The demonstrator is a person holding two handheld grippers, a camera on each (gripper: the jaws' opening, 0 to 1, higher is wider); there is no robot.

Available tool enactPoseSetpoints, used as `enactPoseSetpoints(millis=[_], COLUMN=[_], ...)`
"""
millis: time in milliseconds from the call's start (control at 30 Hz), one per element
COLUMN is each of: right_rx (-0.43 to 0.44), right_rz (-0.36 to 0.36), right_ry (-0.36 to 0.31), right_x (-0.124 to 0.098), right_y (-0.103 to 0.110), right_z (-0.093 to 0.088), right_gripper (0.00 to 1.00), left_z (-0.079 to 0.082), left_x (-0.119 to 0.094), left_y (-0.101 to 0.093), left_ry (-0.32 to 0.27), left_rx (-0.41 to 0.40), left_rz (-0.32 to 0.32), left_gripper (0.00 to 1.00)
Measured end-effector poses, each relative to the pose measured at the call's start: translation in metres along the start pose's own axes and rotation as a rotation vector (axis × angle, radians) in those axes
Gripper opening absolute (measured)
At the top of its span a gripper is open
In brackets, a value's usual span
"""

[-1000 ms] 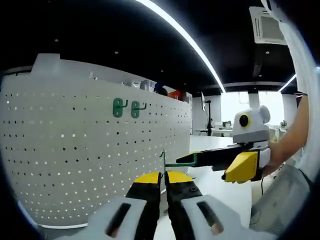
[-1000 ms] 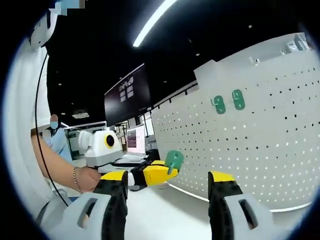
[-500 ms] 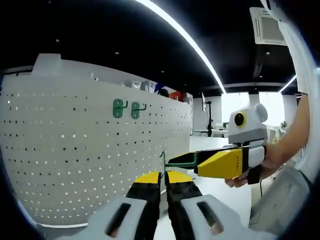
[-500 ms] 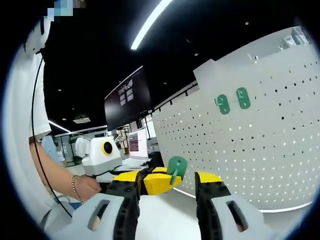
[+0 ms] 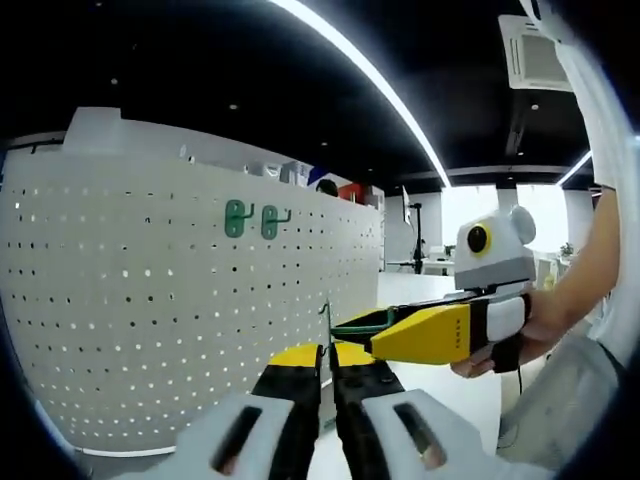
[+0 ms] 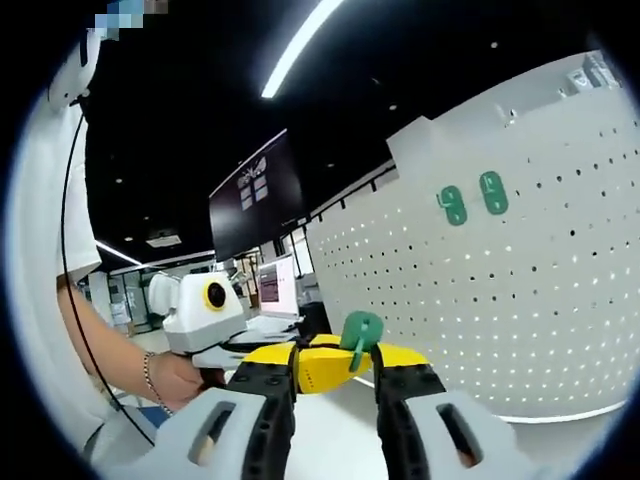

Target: Insert the hook assembly into the mounting plate slot until the hook locks in place.

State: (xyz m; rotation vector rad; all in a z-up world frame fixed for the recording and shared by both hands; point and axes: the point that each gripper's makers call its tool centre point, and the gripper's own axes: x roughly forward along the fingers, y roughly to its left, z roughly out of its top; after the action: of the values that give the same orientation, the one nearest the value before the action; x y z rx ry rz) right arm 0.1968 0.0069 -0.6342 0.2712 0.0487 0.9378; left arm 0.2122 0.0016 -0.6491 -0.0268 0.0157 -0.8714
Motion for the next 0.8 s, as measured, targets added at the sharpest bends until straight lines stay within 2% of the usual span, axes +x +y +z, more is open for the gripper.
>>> enactPoseSetpoints(millis=[167,367,700,800], right_rx=[0.027,0.080,0.110,0.096], right_rz=[-0.009,-0.042,-0.091,-0.097], right_ry=[-0.005,-0.006,-0.016,-0.009], right_x=[0.0016,0.0025,0.0045,0.0049], right_y=[-0.0014,-0.0051,-0.0101,-0.0092], right_z=[0.0017,0.0001,-0.0011,-0.0008], right_gripper=[0.19,0.14,0.05,0.04], left_z=[-0.0004,-0.0018,-0.0014,-0.0013], left_x=[-0.0002,-0.0015,-0.0018,-0.0022], left_y=[-0.0005,-0.0002,0.0008,0.0007], left_ry=[0.003,0.007,0.004,0.009], left_rx=[0.001,-0.002,-0.005,0.001], left_rz=[0.004,0.006,0.020,0.021], left_gripper=[0.03,0.03,0.03,0.03])
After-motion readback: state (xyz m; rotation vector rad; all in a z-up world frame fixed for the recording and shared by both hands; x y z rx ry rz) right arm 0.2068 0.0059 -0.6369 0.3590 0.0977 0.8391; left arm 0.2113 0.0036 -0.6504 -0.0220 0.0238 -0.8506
